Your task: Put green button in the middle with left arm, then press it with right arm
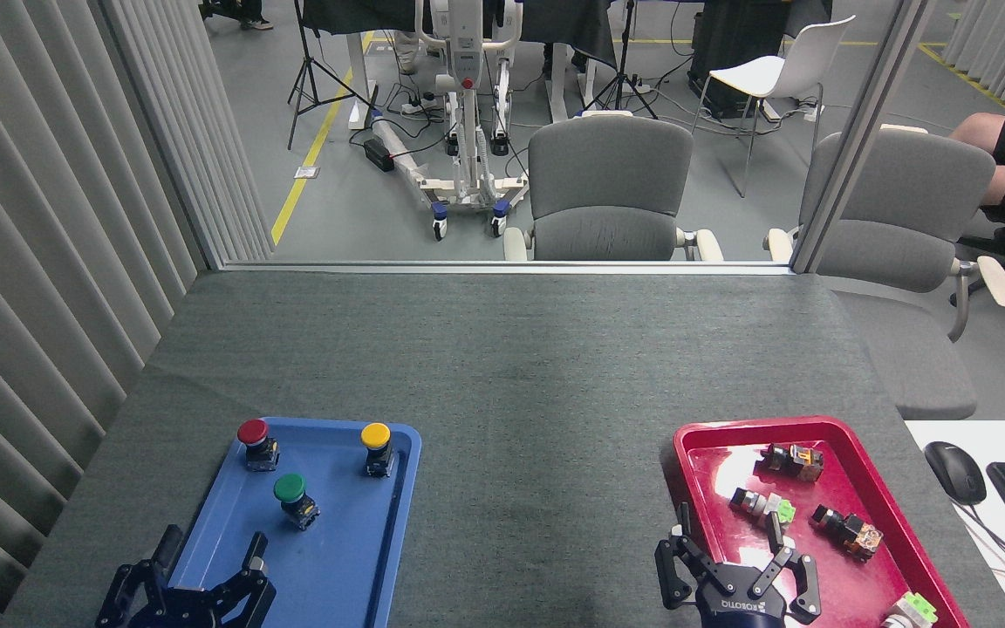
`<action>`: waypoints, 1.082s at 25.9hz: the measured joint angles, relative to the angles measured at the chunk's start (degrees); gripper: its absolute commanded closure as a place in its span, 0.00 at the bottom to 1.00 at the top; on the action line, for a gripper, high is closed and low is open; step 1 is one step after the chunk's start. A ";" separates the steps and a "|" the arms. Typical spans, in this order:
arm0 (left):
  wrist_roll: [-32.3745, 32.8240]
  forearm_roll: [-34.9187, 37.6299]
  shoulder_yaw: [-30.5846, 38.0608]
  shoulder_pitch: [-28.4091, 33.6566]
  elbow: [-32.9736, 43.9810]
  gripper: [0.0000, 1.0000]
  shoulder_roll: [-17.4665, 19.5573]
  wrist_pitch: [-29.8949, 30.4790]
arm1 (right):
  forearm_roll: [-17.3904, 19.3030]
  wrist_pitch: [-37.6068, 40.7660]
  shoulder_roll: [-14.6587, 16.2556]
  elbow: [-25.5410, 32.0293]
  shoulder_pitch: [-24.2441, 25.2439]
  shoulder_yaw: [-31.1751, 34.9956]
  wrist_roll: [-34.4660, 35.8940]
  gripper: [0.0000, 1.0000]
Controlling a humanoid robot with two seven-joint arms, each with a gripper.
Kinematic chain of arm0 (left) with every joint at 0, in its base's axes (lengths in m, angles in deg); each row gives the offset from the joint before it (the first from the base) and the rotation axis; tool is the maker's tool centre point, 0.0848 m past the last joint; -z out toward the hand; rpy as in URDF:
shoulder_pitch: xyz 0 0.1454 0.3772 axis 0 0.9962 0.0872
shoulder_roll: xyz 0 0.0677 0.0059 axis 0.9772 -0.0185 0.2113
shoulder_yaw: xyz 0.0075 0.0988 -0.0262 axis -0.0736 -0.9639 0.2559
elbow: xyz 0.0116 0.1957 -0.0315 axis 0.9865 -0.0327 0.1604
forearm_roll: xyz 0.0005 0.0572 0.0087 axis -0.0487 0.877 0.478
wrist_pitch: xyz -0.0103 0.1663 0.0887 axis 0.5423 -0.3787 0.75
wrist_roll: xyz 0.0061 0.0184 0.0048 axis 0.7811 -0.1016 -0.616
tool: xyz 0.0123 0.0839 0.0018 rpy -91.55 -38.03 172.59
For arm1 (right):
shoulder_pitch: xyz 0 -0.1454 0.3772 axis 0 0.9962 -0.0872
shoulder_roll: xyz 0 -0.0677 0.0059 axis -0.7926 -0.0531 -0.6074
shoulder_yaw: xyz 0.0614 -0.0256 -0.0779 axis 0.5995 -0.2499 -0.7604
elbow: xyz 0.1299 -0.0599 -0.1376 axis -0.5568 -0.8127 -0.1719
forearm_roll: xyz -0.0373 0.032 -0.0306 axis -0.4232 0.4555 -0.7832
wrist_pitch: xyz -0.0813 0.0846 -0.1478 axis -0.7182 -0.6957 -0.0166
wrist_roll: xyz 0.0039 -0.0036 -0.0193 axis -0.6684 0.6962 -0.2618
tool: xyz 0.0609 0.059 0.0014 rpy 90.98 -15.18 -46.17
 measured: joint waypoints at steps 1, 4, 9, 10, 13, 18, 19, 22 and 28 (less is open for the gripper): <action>-0.07 -0.09 0.01 0.00 -0.06 0.00 -0.02 0.00 | 0.02 0.43 -0.02 0.03 0.08 0.00 -0.20 0.01; -0.36 -0.72 0.02 -0.01 -0.40 0.00 -0.12 -0.10 | 0.05 1.59 -0.01 0.13 0.30 -0.03 -0.35 0.01; -0.04 -0.98 -0.20 -0.25 -3.08 0.00 -0.06 -0.10 | 0.02 2.39 0.06 0.18 0.42 -0.40 -0.54 0.01; -0.04 -0.92 -0.23 -0.32 -3.54 0.00 -0.06 -0.09 | 0.01 2.47 0.06 0.18 0.41 -0.40 -0.51 0.01; -0.40 -0.87 -0.29 -0.63 -4.26 0.00 0.15 0.05 | 0.00 2.53 0.09 0.18 0.41 -0.44 -0.36 0.01; -0.54 -1.01 -0.31 -0.87 -4.45 0.00 0.32 0.12 | -0.01 2.54 0.01 0.17 0.39 -0.49 -0.22 0.01; -0.55 -1.07 -0.31 -0.89 -4.40 0.00 0.32 0.12 | -0.01 2.54 -0.01 0.17 0.38 -0.49 -0.20 0.01; -0.55 -1.17 -0.35 -0.88 -4.36 0.00 0.30 0.28 | -0.01 2.66 -0.04 0.17 0.36 -0.47 -0.11 0.00; -0.55 -1.22 -0.33 -1.21 -4.65 0.00 0.38 0.61 | -0.01 2.67 -0.17 0.17 0.25 -0.14 -0.37 0.00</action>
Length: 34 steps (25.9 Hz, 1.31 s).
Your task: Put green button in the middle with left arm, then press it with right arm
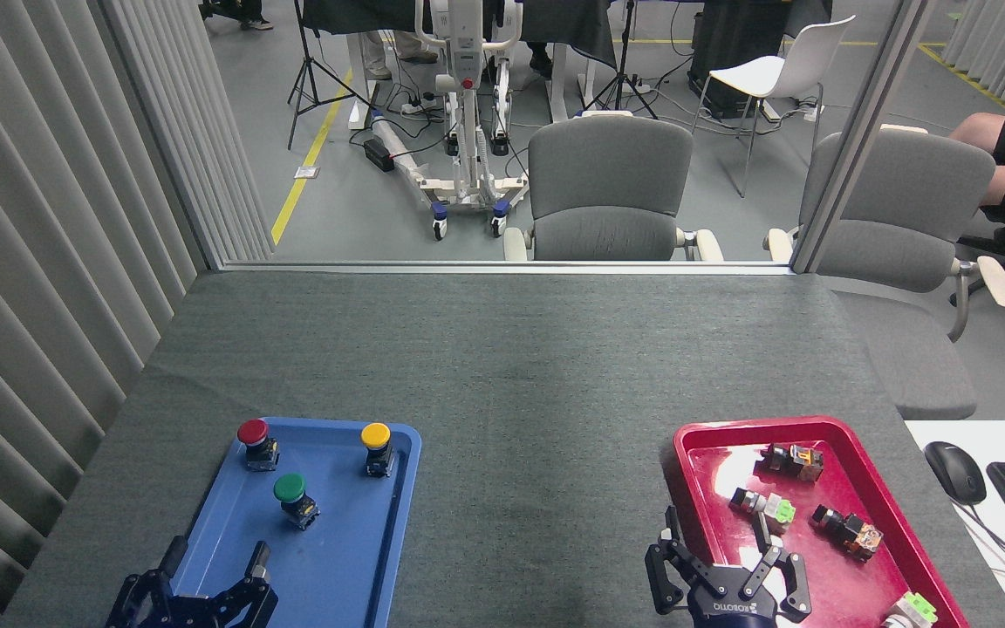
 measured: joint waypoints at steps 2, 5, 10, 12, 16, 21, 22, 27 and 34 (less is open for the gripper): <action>0.00 0.00 -0.01 -0.26 -0.11 0.00 0.12 0.03 | 0.00 -0.19 0.02 -0.01 -0.03 0.10 -0.16 0.00; 0.00 0.00 -0.05 -0.46 -0.18 0.00 0.21 0.09 | 0.16 -0.42 0.18 -0.03 0.02 0.23 -0.27 0.01; 0.00 -0.07 -0.15 -0.41 0.00 0.00 -0.23 0.44 | 0.28 -0.79 0.18 0.05 0.10 0.21 -0.56 0.01; 0.00 -0.08 -0.34 -0.37 0.05 0.00 -0.44 0.54 | 0.28 -1.17 0.22 0.07 0.09 0.16 -0.12 0.01; 0.09 -0.09 -0.54 -0.51 -0.12 0.00 -0.61 0.57 | 0.27 -1.21 0.23 0.08 0.08 0.11 0.06 0.01; 0.14 -0.09 -0.58 -0.98 -0.16 0.00 -0.68 0.52 | 0.13 -0.85 0.05 0.09 0.18 0.08 0.09 0.01; 0.14 -0.09 -0.59 -1.04 -0.15 0.00 -0.68 0.52 | 0.11 -0.74 -0.01 0.09 0.18 0.09 0.14 0.01; 0.14 -0.14 -0.59 -1.19 -0.13 0.00 -0.68 0.50 | 0.12 0.48 -0.23 0.29 -0.01 0.12 0.00 0.00; 0.30 -0.17 -0.60 -1.34 -0.25 0.00 -0.13 0.50 | 0.34 1.71 0.28 0.68 -0.07 0.16 -0.31 0.00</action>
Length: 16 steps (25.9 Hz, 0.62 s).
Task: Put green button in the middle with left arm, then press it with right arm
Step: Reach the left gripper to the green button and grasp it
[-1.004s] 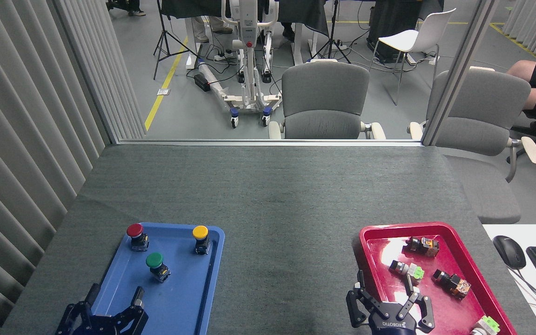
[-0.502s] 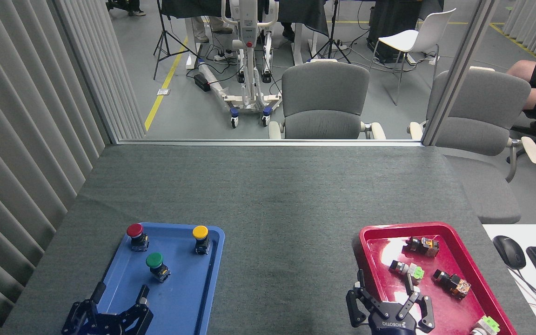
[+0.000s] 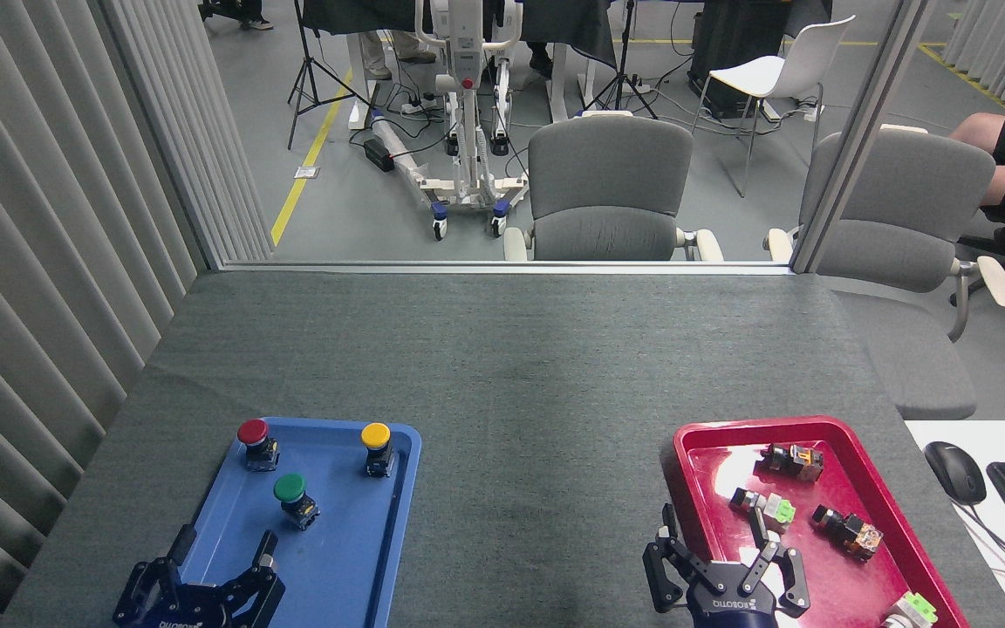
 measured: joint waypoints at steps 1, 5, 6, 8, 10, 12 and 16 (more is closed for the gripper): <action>0.04 0.06 -0.02 0.01 -0.10 0.00 0.00 0.04 | 0.01 -0.04 0.01 0.01 0.00 -0.01 -0.02 0.00; 0.21 0.58 -0.54 -0.95 -2.34 0.01 -0.09 0.12 | 0.01 -0.19 0.05 -0.02 0.12 -0.02 -0.07 0.00; 0.31 0.68 -0.94 -1.62 -3.33 0.01 -0.01 0.13 | 0.01 -0.12 0.04 -0.01 0.17 -0.03 -0.16 0.00; 0.47 0.78 -1.93 -3.32 -6.00 0.01 0.15 0.22 | 0.01 0.04 -0.05 0.03 0.23 -0.05 -0.32 0.00; 0.56 0.87 -2.90 -5.61 -9.33 0.01 0.20 0.22 | 0.01 0.12 -0.04 -0.02 0.24 -0.06 -0.25 0.00; 0.56 0.93 -3.58 -7.83 -12.85 0.01 0.22 0.20 | 0.01 0.17 -0.03 -0.03 0.24 -0.05 0.03 0.01; 0.25 1.10 -4.28 -11.77 -19.42 0.01 0.28 0.06 | -0.11 0.18 -0.10 0.00 0.27 0.08 0.10 0.01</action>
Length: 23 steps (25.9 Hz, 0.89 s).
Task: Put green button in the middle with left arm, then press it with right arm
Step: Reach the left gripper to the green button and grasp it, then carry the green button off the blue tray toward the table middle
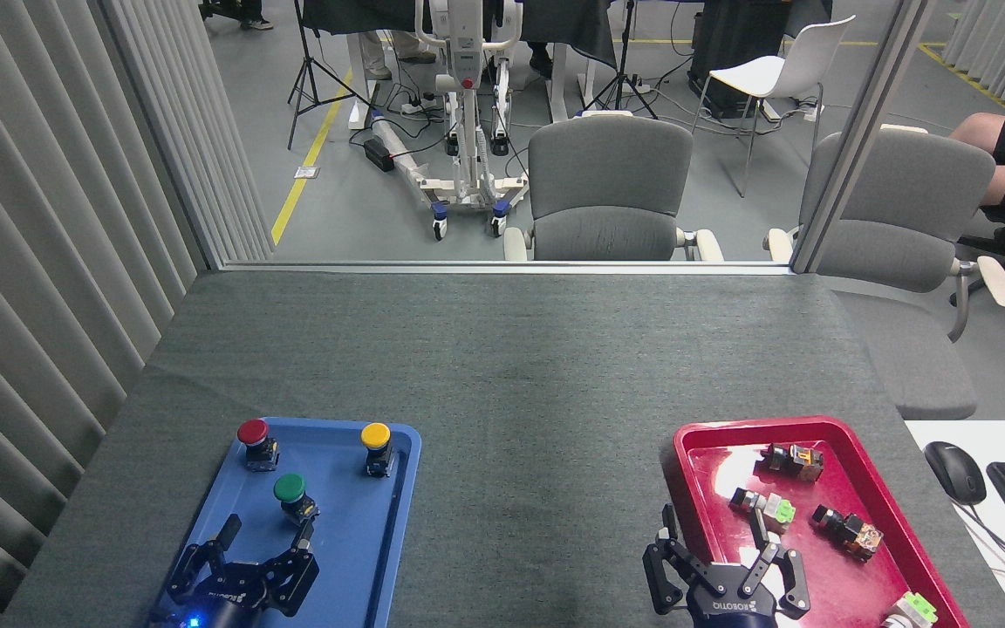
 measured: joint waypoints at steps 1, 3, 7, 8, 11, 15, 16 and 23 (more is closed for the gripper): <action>0.00 0.08 -0.29 -0.94 -1.49 0.01 0.03 0.00 | -0.01 0.00 -0.02 0.00 0.00 0.14 0.00 0.01; -0.06 0.54 -1.10 -2.27 -3.74 0.01 0.11 0.00 | -0.02 0.00 -0.01 -0.02 0.00 0.63 0.02 0.01; -0.26 1.74 -2.75 -4.78 -7.23 0.01 0.17 0.07 | 0.02 0.63 0.14 -0.04 0.03 1.21 0.14 0.01; -0.33 1.88 -2.96 -5.29 -8.01 0.01 0.17 0.07 | 0.05 0.78 0.16 -0.05 0.07 1.28 0.17 0.01; -1.34 2.07 -3.24 -6.46 -9.88 0.01 0.18 -0.28 | 0.10 0.98 0.15 -0.05 0.16 1.33 0.17 0.01; -2.20 2.13 -3.34 -8.69 -12.83 0.01 0.21 -0.55 | 0.11 1.00 -0.15 -0.04 0.33 1.32 0.15 0.00; -2.27 2.13 -3.34 -9.35 -13.69 0.01 0.21 -0.62 | 0.11 1.03 -0.26 -0.02 0.35 1.32 0.14 0.00; -2.51 2.08 -3.35 -11.73 -17.25 0.27 0.23 -2.88 | 0.12 1.10 -0.63 0.02 0.41 1.30 0.11 0.00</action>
